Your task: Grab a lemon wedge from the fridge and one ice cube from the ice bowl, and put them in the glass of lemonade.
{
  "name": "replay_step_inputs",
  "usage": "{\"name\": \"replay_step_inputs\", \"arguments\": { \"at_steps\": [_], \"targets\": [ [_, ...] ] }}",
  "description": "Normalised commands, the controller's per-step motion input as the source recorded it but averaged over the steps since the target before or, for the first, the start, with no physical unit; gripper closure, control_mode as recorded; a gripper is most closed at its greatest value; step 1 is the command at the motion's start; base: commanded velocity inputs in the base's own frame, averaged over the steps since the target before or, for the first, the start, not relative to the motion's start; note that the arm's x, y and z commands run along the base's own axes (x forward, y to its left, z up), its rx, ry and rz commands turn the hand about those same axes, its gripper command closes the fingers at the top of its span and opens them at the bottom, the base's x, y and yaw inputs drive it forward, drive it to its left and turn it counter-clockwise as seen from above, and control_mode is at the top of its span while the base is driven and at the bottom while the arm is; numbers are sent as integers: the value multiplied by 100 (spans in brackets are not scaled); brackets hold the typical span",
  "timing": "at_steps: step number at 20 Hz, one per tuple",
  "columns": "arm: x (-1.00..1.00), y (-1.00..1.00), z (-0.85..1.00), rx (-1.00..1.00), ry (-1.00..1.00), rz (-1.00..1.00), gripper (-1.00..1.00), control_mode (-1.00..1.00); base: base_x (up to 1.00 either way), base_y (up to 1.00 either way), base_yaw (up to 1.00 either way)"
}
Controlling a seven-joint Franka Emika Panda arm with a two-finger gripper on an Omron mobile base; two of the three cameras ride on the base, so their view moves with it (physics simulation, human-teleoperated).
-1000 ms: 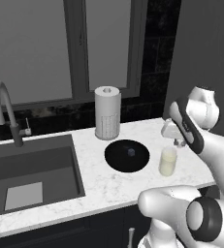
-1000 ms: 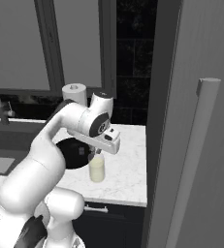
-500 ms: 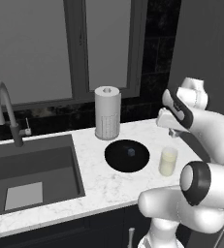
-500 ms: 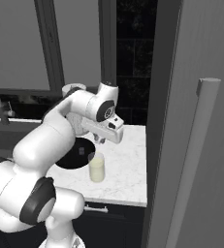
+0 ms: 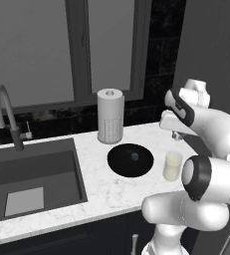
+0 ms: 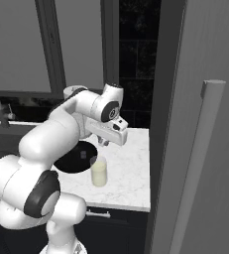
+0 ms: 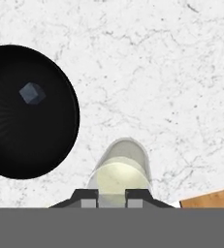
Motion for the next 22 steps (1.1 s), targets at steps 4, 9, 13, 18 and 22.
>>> {"name": "replay_step_inputs", "arguments": {
  "at_steps": [4, 9, 13, 18, 22],
  "targets": [
    [0, 0, -5, 0, 0, 0, 100, -100, 0, 0, 0],
    [-4, 0, 0, 0, -4, 0, 100, -100, 0, 0, 0],
    [-3, 1, 0, -1, -17, 0, 100, -100, 0, 0, 0],
    [0, 0, 0, -3, -17, 0, 100, -100, 0, 0, 0],
    [-16, -1, -2, 0, -8, 0, 100, -100, 0, 0, 0]
  ]
}}
